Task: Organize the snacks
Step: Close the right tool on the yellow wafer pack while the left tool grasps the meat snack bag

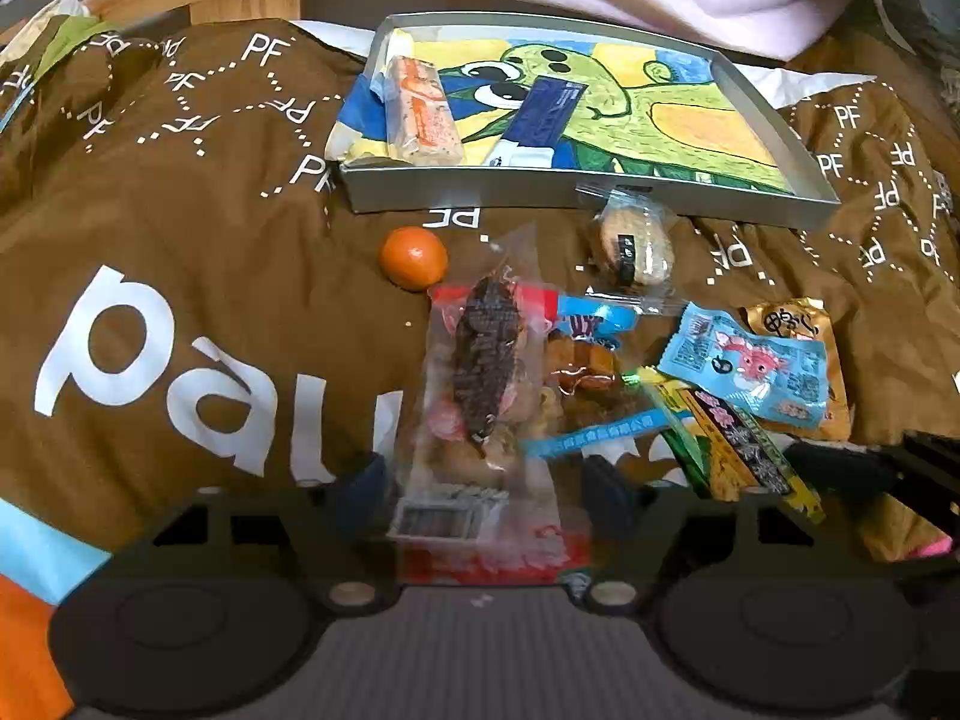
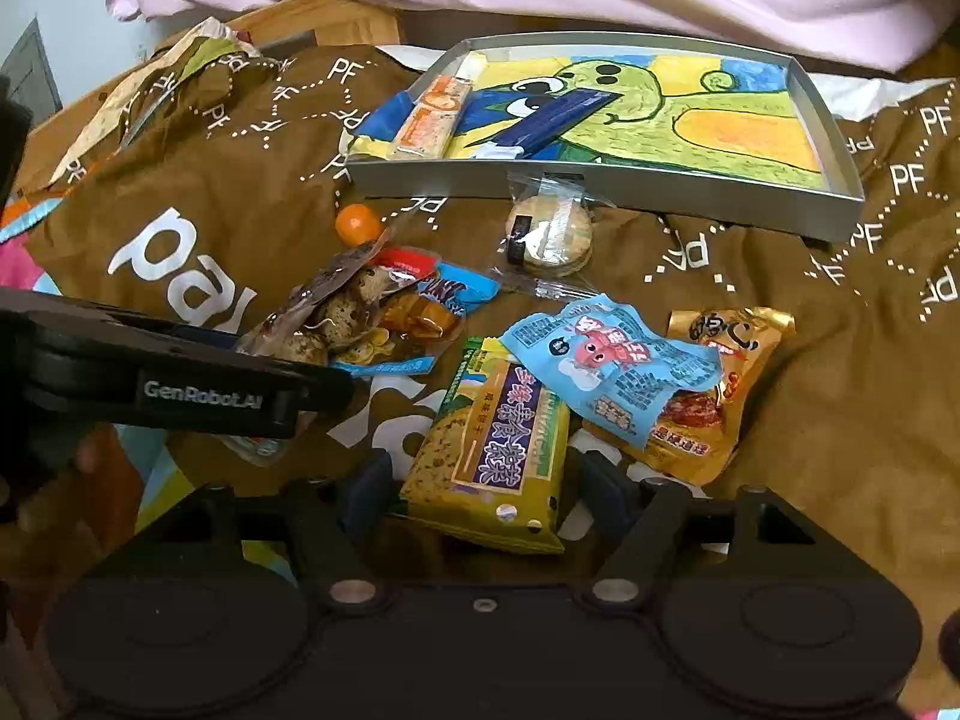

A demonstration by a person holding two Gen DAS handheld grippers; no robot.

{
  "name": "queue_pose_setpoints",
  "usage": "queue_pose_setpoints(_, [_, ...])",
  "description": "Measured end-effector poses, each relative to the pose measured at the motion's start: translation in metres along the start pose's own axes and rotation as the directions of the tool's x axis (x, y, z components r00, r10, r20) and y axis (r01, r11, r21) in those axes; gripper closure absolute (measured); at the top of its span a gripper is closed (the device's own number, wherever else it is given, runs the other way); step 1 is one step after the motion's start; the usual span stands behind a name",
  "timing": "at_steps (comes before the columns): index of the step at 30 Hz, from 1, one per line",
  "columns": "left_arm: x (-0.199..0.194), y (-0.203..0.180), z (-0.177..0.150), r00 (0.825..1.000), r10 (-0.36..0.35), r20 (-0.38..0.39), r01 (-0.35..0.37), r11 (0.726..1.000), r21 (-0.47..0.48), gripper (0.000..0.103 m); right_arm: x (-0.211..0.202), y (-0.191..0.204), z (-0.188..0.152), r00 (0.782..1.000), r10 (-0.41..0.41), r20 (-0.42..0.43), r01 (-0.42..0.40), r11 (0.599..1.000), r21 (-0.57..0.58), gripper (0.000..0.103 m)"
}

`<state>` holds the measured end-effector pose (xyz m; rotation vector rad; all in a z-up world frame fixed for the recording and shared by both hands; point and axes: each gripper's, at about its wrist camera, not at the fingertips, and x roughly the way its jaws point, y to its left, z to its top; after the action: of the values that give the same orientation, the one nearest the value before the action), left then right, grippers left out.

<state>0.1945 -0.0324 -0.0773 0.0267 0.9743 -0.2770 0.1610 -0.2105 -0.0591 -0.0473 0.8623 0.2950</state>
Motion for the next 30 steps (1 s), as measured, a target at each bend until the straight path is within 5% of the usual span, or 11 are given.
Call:
queue_pose_setpoints(6, [-0.013,0.01,-0.001,0.999,-0.038,0.008,0.039,0.996,-0.075,0.046,-0.004,0.0,0.0,1.0,0.0,-0.006,0.0,1.0,0.016,0.047])
queue_pose_setpoints(14, [-0.025,0.007,-0.011,0.998,-0.059,-0.009,0.058,0.995,-0.075,0.046,-0.022,0.003,-0.005,0.999,0.006,-0.039,-0.007,1.0,-0.03,0.048])
queue_pose_setpoints(25, [-0.011,0.003,-0.005,1.0,-0.027,-0.003,0.027,0.999,-0.025,0.02,-0.001,-0.003,0.003,0.999,0.026,-0.028,-0.026,1.0,0.014,0.031])
queue_pose_setpoints(28, [-0.005,0.003,-0.002,1.0,-0.029,0.001,0.029,0.999,-0.026,0.02,-0.002,-0.004,0.003,0.999,0.018,-0.031,-0.018,1.0,0.014,0.047])
queue_pose_setpoints(30, [-0.005,0.004,-0.002,0.999,-0.032,-0.001,0.032,0.999,-0.016,0.03,-0.004,-0.003,0.003,0.999,0.018,-0.035,-0.017,1.0,0.017,0.049])
